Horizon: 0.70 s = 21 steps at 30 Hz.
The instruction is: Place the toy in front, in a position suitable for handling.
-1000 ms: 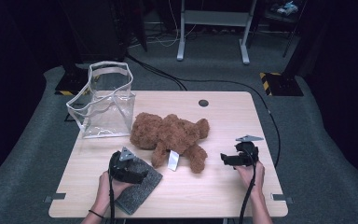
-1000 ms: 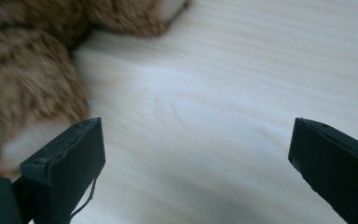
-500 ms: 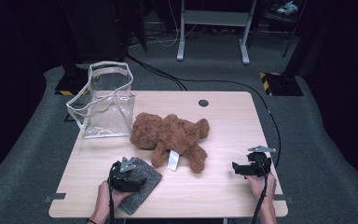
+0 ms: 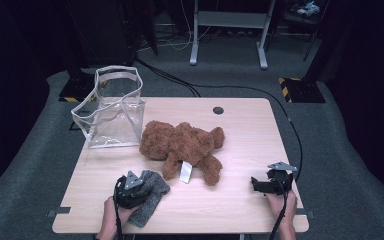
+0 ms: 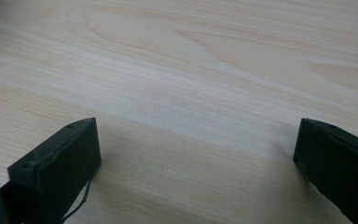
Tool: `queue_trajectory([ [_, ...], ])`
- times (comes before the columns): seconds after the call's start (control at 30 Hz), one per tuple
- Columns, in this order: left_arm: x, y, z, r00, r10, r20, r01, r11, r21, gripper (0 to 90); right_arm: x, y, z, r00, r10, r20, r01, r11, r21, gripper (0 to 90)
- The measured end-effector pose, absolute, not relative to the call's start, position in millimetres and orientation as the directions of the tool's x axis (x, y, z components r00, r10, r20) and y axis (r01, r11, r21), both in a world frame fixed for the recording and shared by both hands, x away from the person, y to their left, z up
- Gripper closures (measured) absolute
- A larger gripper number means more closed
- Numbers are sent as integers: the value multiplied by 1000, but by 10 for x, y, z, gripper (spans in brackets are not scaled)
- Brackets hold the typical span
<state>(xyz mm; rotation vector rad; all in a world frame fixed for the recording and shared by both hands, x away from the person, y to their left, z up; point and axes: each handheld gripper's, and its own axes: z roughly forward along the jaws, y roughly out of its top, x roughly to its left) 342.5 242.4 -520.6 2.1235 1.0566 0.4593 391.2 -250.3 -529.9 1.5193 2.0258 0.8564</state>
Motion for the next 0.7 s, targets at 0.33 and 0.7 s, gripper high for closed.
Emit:
queue_trajectory([
  [0.33, 3358, 2430, -5069, 640, 768, -15, 496, -399, 771, 776, 3912, -2501, -5299, -276, 961, 6, 670, 188, 718, 4],
  [0.7, 3214, 2112, -4704, 756, 654, -16, 382, -421, 823, 773, 3912, -2500, -5299, -272, 962, 7, 670, 184, 719, 4],
])
